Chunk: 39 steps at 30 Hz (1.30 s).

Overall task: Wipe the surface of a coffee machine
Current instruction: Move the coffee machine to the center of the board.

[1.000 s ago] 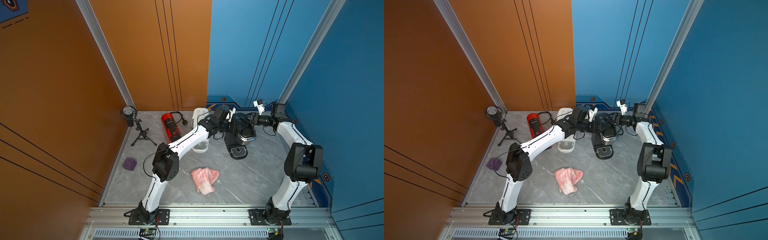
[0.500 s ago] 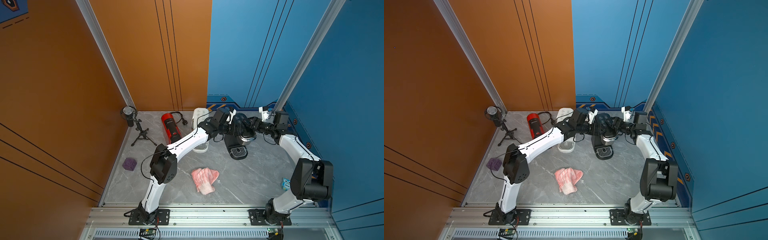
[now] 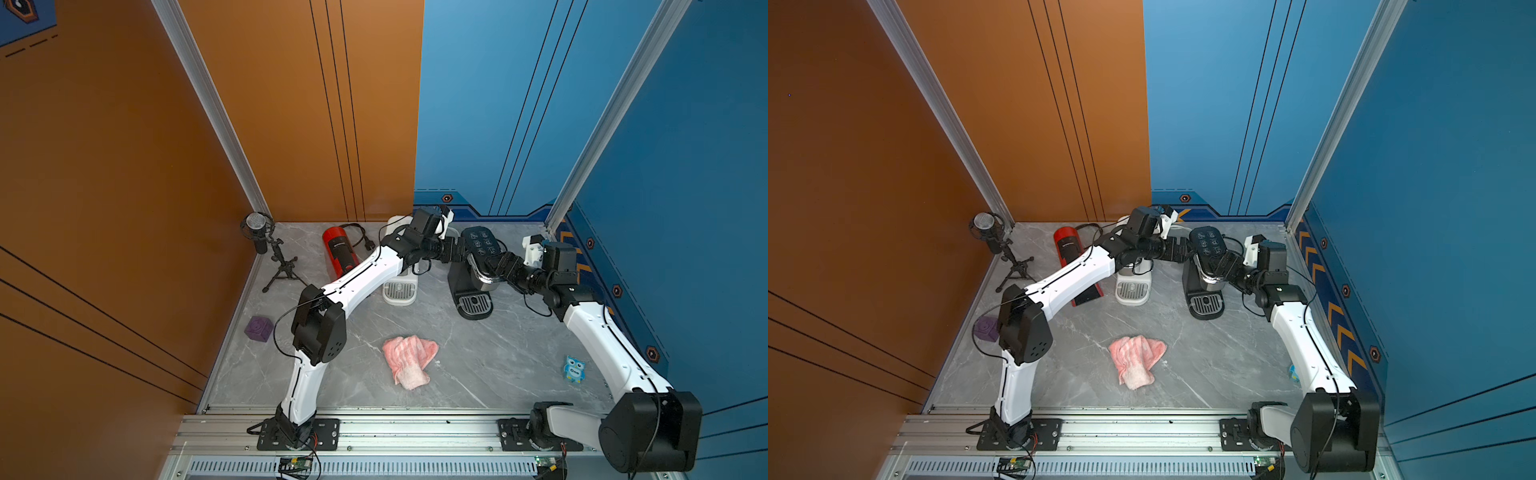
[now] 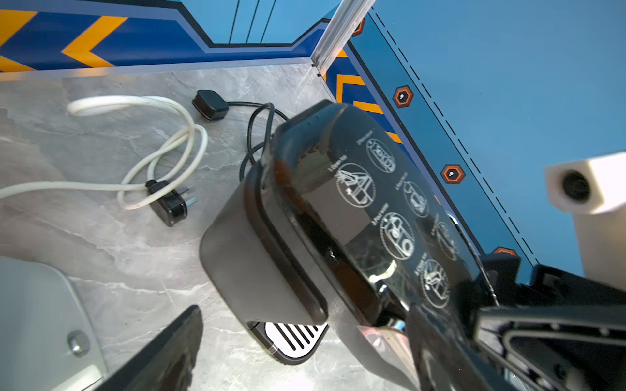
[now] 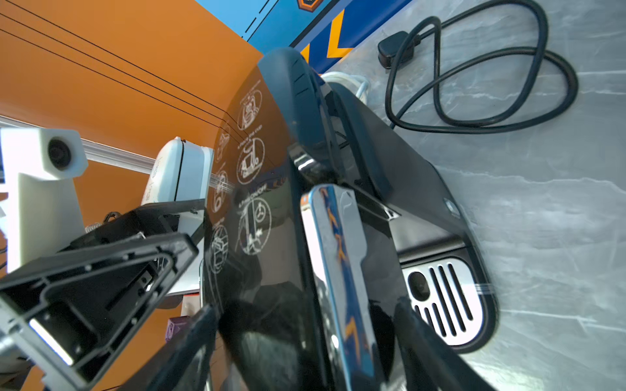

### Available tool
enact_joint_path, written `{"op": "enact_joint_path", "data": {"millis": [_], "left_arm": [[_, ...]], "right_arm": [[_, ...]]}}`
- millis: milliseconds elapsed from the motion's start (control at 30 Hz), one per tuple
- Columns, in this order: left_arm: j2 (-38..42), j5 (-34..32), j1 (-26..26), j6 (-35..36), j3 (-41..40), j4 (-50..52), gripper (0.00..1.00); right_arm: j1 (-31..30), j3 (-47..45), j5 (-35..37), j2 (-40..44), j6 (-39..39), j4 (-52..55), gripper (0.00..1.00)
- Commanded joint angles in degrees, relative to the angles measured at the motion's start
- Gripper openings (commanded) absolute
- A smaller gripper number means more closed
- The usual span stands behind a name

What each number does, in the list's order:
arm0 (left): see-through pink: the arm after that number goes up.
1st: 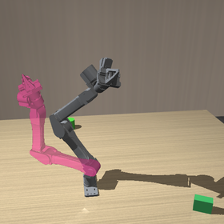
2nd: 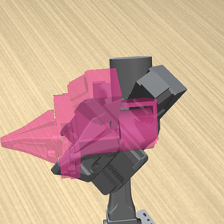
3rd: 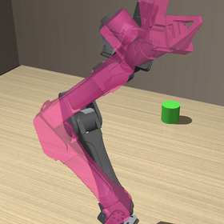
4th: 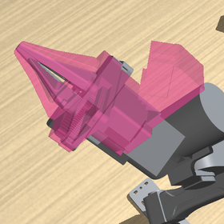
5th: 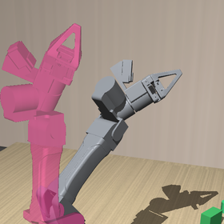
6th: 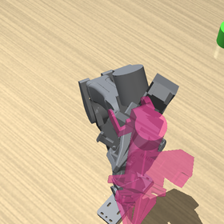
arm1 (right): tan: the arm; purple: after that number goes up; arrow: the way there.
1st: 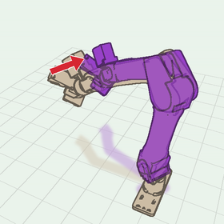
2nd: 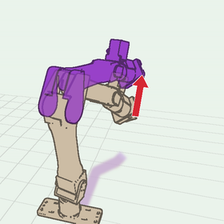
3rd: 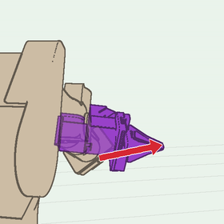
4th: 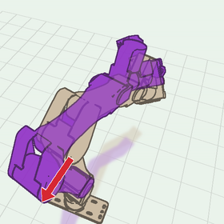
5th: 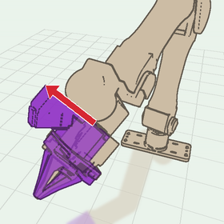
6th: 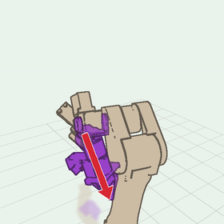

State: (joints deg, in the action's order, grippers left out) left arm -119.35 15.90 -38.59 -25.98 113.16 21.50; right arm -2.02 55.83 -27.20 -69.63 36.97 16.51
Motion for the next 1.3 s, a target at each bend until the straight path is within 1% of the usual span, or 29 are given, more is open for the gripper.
{"op": "enact_joint_path", "data": {"millis": [0,133,200,300,400,500,633,700,767,867,900,933,1000,1033,1133,1267], "left_arm": [[0.2,2.0,1.0,1.5,4.5,1.0,0.95],[-2.6,5.4,2.3,1.0,9.2,1.0,0.96],[-4.6,8.3,2.5,0.8,12.2,1.0,0.96],[-7.5,10.8,2.3,0.5,16.6,1.0,0.96],[-9.1,12.1,1.9,-0.3,18.9,1.0,0.94],[-7.7,11.3,1.4,-0.1,16.8,1.0,0.94],[-3.6,7.6,0.8,1.5,11.8,1.0,0.94],[-1.5,6.0,0.7,1.1,9.1,1.0,0.93],[0.9,4.4,0.2,0.8,5.7,1.0,0.93],[4.7,1.2,-1.7,2.0,0.3,1.0,0.92],[6.0,0.2,-2.3,2.2,-1.5,1.0,0.92],[7.5,-1.0,-2.7,2.3,-3.5,1.0,0.92],[10.1,-3.7,-3.7,1.9,-7.0,1.0,0.92],[11.5,-4.5,-4.1,1.4,-8.8,0.9,0.91],[14.5,-6.3,-6.1,1.1,-13.0,0.9,0.91],[17.5,-9.0,-9.5,1.1,-17.2,0.9,0.91]], "right_arm": [[-2.0,-2.0,4.6,2.8,1.4,8.1,0.82],[-3.7,-3.1,2.8,5.1,2.2,7.7,0.82],[-4.6,-3.3,2.5,6.3,2.2,7.6,0.82],[-4.7,-3.2,1.2,7.7,2.8,8.0,0.82],[-4.5,-0.7,2.7,8.5,0.9,13.3,0.81],[-3.5,2.6,7.4,10.9,-2.7,20.4,0.82],[-2.6,7.2,7.4,11.8,-5.5,26.5,0.83],[-1.8,9.7,8.3,11.2,-7.0,27.5,0.84],[0.1,12.6,5.7,8.8,-8.6,25.6,0.84],[2.5,19.4,-5.0,-0.3,-13.3,21.0,0.84],[2.8,23.2,-9.7,-4.3,-16.4,21.3,0.83],[3.1,26.8,-12.4,-7.7,-19.3,21.6,0.82],[4.1,31.7,-15.0,-13.3,-22.8,20.8,0.84],[4.8,34.2,-17.6,-16.4,-23.7,19.8,0.85],[6.5,42.8,-22.3,-25.6,-25.8,19.9,0.85],[7.5,56.4,-31.8,-37.2,-30.0,23.4,0.86]]}}
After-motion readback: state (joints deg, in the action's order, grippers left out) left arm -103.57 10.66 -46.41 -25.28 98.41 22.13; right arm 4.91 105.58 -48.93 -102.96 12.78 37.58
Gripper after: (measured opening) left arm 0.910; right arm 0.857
